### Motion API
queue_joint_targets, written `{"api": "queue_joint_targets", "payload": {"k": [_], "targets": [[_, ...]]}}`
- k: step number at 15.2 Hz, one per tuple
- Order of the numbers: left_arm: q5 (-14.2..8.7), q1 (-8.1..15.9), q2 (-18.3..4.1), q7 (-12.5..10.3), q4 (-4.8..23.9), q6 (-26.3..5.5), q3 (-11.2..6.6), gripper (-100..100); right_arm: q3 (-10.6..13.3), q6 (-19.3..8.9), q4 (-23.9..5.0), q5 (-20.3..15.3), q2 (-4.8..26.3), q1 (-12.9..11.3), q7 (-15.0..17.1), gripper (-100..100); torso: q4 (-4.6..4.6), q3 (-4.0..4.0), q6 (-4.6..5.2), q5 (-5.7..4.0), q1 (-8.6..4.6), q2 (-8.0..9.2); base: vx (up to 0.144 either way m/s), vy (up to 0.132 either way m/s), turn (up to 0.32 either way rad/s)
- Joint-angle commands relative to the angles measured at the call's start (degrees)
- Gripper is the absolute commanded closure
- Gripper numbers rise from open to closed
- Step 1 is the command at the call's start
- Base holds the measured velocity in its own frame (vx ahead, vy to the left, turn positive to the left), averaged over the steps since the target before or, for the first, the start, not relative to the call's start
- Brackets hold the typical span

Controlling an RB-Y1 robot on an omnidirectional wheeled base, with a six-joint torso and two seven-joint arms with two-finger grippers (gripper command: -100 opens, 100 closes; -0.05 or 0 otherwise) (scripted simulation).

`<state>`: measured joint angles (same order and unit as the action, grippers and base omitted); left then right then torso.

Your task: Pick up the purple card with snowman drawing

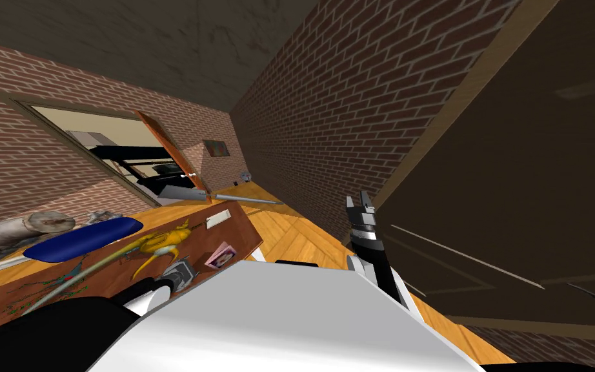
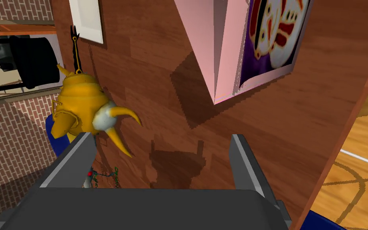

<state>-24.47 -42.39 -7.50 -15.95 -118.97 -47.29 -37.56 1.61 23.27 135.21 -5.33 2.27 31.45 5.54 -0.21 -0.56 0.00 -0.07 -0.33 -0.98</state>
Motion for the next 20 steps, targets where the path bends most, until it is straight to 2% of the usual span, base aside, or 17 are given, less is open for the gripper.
{"api": "queue_joint_targets", "payload": {"k": [1, 2, 7, 8, 9, 12, 13, 14, 15, 19, 20], "targets": [[-0.9, -1.2, 0.9, -0.6, 0.3, -2.6, -1.21, -100, 0.0, 0.0, 0.0, 0.0, 0.0, 0.0, 0.0, 0, 0.00, 0.00, 0.00, 0.00, 0.00, 0.00, 0.236, -0.095, 0.006], [-0.9, -1.2, 0.9, -0.6, 0.3, -2.6, -1.21, -100, 0.0, 0.0, 0.0, 0.0, 0.0, 0.0, 0.0, 0, -0.01, -0.02, 0.00, 0.00, -0.04, -0.02, 0.194, -0.090, 0.010], [-2.7, -2.7, 2.3, -1.5, 0.7, -6.5, -3.41, -100, 0.0, 0.0, 0.0, 0.0, 0.0, 0.0, 0.0, 0, 0.05, 0.14, 0.01, 0.00, 0.04, 0.27, 0.153, -0.069, 0.003], [-2.0, -1.9, 1.8, -1.3, 1.0, -5.7, -2.92, -100, 0.0, 0.0, 0.0, 0.0, 0.0, 0.0, 0.0, 0, 0.06, 0.18, 0.01, 0.01, 0.09, 0.33, 0.073, -0.029, 0.006], [-1.7, -0.9, 1.8, -1.2, 2.9, -4.6, -2.54, -100, 0.0, 0.0, 0.0, 0.0, 0.0, 0.0, 0.0, 0, 0.09, 0.26, 0.02, 0.02, 0.16, 0.48, 0.020, 0.006, 0.017], [-1.2, 0.3, 1.8, -0.9, 5.2, -2.9, -1.91, -100, 0.0, 0.0, 0.0, 0.0, 0.0, 0.0, 0.0, 0, 0.19, 0.50, 0.02, 0.10, 0.49, 0.90, -0.014, 0.044, 0.010], [-1.1, 0.6, 1.8, -0.9, 5.6, -2.6, -1.78, -100, 0.0, 0.0, 0.0, 0.0, 0.0, 0.0, 0.0, 0, 0.21, 0.55, 0.02, 0.12, 0.55, 0.98, -0.029, 0.052, 0.007], [-1.2, 0.1, 2.0, -1.0, 4.7, -3.3, -1.97, -100, 0.0, 0.0, 0.0, 0.0, 0.0, 0.0, 0.0, 0, 0.22, 0.58, 0.02, 0.13, 0.58, 1.03, -0.015, 0.029, -0.003], [-1.2, 0.2, 1.9, -0.9, 4.9, -3.0, -1.92, 100, 0.0, 0.0, 0.0, 0.0, 0.0, 0.0, 0.0, 0, 0.22, 0.59, 0.02, 0.12, 0.53, 1.03, -0.005, 0.011, -0.003], [-1.2, 0.2, 2.0, -1.0, 5.0, -3.1, -1.89, 100, 0.0, 0.0, 0.0, 0.0, 0.0, 0.0, 0.0, 0, 0.22, 0.56, 0.04, 0.04, 0.37, 0.98, 0.000, 0.000, 0.000], [-1.6, -0.7, 1.8, -1.1, 3.3, -4.3, -2.41, 100, 0.0, 0.0, 0.0, 0.0, 0.0, 0.0, 0.0, 0, 0.22, 0.56, 0.04, 0.03, 0.35, 0.98, 0.009, -0.023, -0.016]]}}
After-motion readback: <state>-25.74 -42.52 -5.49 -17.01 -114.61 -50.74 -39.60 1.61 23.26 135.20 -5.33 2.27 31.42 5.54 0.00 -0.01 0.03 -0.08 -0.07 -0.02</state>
